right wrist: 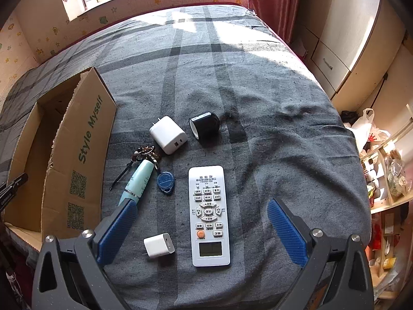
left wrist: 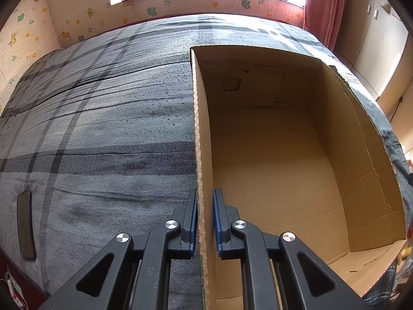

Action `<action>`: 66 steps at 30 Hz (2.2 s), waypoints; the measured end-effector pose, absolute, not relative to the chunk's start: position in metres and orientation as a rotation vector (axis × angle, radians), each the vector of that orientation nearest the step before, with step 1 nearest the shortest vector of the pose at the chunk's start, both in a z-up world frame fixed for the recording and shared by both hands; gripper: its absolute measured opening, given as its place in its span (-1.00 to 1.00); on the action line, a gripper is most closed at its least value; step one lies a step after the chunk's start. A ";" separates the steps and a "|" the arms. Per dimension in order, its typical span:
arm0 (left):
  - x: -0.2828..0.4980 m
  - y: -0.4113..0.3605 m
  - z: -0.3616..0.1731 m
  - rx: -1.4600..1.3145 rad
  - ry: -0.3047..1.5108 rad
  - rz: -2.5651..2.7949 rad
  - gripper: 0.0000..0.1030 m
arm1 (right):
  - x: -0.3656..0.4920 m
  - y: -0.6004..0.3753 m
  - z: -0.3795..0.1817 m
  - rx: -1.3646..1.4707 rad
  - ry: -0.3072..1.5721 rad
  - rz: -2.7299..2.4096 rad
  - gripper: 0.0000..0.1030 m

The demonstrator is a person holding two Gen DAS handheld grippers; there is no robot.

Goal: Organize rigid objects
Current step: 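Lower the right gripper over the white remote and close on it, then carry the white remote into the box with the right gripper and release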

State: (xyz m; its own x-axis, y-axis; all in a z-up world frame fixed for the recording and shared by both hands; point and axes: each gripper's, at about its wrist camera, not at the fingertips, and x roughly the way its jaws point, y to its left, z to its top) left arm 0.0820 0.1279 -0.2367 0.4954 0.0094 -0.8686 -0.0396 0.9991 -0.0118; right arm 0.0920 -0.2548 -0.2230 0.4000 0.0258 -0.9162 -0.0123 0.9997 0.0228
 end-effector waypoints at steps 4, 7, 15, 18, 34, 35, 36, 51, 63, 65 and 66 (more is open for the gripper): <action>0.083 0.128 -0.236 -0.040 1.048 0.032 -0.77 | 0.097 -0.259 -0.253 0.004 1.202 0.025 0.99; 0.082 0.130 -0.237 -0.039 1.046 0.033 -0.77 | 0.100 -0.264 -0.271 0.010 1.212 0.021 0.99; 0.081 0.129 -0.238 -0.032 1.048 0.032 -0.77 | 0.107 -0.272 -0.297 0.031 1.233 0.045 0.83; 0.081 0.130 -0.238 -0.037 1.043 0.032 -0.77 | 0.109 -0.273 -0.303 0.047 1.249 0.049 0.73; 0.084 0.133 -0.236 -0.048 1.055 0.020 -0.77 | 0.105 -0.263 -0.302 0.043 1.246 0.067 -0.05; 0.084 0.134 -0.236 -0.048 1.051 0.021 -0.77 | 0.104 -0.266 -0.300 0.046 1.247 0.065 -0.05; 0.083 0.134 -0.236 -0.055 1.044 0.026 -0.77 | 0.104 -0.268 -0.298 0.047 1.246 0.063 -0.05; 0.081 0.133 -0.238 -0.057 1.038 0.032 -0.77 | 0.109 -0.250 -0.249 -0.012 1.199 0.075 -0.05; 0.084 0.131 -0.241 -0.020 1.056 0.040 -0.77 | 0.127 -0.192 -0.192 -0.071 1.124 0.190 -0.05; 0.084 0.132 -0.242 -0.021 1.060 0.040 -0.77 | 0.132 -0.181 -0.184 -0.074 1.111 0.213 -0.05; 0.084 0.132 -0.242 -0.021 1.064 0.039 -0.77 | 0.135 -0.175 -0.181 -0.074 1.103 0.223 -0.05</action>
